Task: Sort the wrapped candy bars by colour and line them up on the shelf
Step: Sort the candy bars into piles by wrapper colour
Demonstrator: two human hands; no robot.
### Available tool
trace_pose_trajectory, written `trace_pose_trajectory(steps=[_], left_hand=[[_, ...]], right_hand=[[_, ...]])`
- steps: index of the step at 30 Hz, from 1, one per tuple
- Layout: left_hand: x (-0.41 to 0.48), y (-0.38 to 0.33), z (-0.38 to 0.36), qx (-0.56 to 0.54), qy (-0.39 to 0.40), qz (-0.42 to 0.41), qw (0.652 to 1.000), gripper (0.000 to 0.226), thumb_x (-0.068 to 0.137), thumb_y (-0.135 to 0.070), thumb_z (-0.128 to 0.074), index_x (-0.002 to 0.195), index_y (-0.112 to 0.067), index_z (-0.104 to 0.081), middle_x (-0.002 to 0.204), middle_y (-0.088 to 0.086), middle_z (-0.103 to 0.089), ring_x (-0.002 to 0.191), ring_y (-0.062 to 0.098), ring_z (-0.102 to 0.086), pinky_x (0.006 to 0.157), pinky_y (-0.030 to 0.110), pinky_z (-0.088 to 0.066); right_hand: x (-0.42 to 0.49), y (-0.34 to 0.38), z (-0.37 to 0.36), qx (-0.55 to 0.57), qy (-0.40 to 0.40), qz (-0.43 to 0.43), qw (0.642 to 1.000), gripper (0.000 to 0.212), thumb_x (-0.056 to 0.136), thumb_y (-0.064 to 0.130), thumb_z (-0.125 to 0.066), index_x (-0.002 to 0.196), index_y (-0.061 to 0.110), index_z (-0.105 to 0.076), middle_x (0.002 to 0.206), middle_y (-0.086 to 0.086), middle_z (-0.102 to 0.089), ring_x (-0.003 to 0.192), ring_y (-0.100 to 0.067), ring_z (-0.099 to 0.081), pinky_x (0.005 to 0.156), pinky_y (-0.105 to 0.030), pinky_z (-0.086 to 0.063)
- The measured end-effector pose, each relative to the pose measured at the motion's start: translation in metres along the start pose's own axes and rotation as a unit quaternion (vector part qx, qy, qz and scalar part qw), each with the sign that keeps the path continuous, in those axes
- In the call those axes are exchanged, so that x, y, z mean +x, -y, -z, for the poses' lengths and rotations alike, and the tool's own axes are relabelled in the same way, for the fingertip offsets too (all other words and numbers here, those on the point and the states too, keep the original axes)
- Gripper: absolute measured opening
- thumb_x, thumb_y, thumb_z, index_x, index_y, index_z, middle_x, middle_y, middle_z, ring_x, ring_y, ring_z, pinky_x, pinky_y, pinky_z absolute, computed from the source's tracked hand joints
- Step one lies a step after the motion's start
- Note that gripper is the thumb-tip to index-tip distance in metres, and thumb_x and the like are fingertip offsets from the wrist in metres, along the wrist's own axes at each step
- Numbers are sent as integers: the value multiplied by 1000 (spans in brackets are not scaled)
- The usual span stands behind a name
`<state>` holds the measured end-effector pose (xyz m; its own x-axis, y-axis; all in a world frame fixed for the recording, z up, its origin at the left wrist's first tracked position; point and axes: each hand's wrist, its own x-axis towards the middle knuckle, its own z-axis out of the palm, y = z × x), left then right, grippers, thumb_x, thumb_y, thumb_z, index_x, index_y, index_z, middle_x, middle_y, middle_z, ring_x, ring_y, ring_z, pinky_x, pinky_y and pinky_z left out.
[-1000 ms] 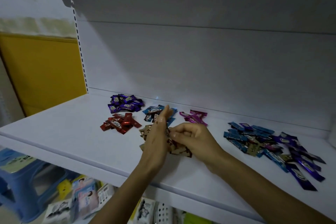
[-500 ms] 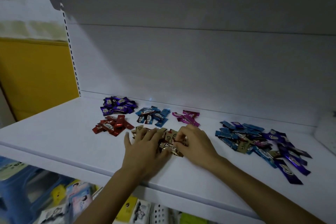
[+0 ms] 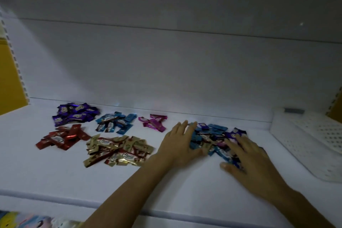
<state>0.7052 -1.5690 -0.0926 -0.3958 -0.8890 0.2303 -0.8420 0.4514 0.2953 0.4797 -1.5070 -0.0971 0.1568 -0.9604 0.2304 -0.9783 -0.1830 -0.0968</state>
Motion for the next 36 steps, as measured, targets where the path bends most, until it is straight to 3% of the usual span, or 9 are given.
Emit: trace_pose_trajectory(steps=[4,7,12,18,24,26,28,31,36], left_hand=[[36,-16,-23,-6,65,24,998,98,76,-83,-39,152,-36,2,162,3,2,148,26,4,119,49,-6],[46,-33,-45,-4,82,10,997,90,84,-75,-37,153,-28,-4,161,7,-3,148,28,2,119,49,-5],[61,-48,-52,-31,-27,-61,997,56,98,-48,-24,146,-21,-34,153,8,-30,142,29,-22,114,44,-23],[99,-28,-47,-1,32,92,995,65,94,-64,-28,149,-30,-27,161,4,-12,148,25,-5,118,48,-9],[98,-40,-47,-76,48,-40,995,59,86,-72,-33,134,-39,-49,139,-5,-46,126,19,-43,107,40,-34],[92,-42,-44,-107,66,-60,990,77,73,-82,-35,139,-44,-39,147,-4,-37,134,20,-34,112,41,-28],[90,-44,-40,-99,119,-49,987,99,60,-86,-49,146,-51,-14,160,-7,-8,147,20,-2,117,52,-8],[90,-54,-44,-31,193,-58,979,118,59,-78,-66,144,-53,12,158,-9,22,142,22,28,110,64,10],[97,-75,-61,29,114,-53,992,112,59,-86,-52,150,-43,-4,162,-6,1,148,25,0,115,60,-10]], right_hand=[[-1,-45,-1,-81,44,5,996,89,71,84,11,146,36,17,155,1,25,144,-14,21,117,-36,8],[21,-52,-12,-28,55,15,998,86,77,78,-1,150,34,5,160,1,11,146,-14,13,119,-36,4],[75,-47,-19,210,7,-9,978,80,79,72,-14,149,33,-22,159,2,-15,145,-12,-8,118,-34,-7],[84,-87,-22,280,11,-133,951,82,79,71,-21,148,28,-29,154,1,-29,141,-16,-25,113,-29,-16],[83,-72,-24,296,5,-41,954,42,96,53,-34,115,27,-61,115,4,-62,99,-10,-59,91,-36,-49],[82,-70,-22,335,-21,-48,941,39,97,49,-36,101,23,-64,96,4,-66,85,-10,-63,81,-39,-53],[83,-67,-21,354,-49,-58,932,42,98,47,-36,92,16,-64,84,0,-68,77,-15,-65,75,-42,-54],[85,-65,-20,426,-84,-105,895,44,99,44,-37,87,12,-64,81,-4,-69,76,-18,-66,76,-41,-54],[87,-59,-22,527,-127,-176,821,30,100,44,-36,93,31,-62,93,12,-63,81,6,-60,66,-9,-45]])
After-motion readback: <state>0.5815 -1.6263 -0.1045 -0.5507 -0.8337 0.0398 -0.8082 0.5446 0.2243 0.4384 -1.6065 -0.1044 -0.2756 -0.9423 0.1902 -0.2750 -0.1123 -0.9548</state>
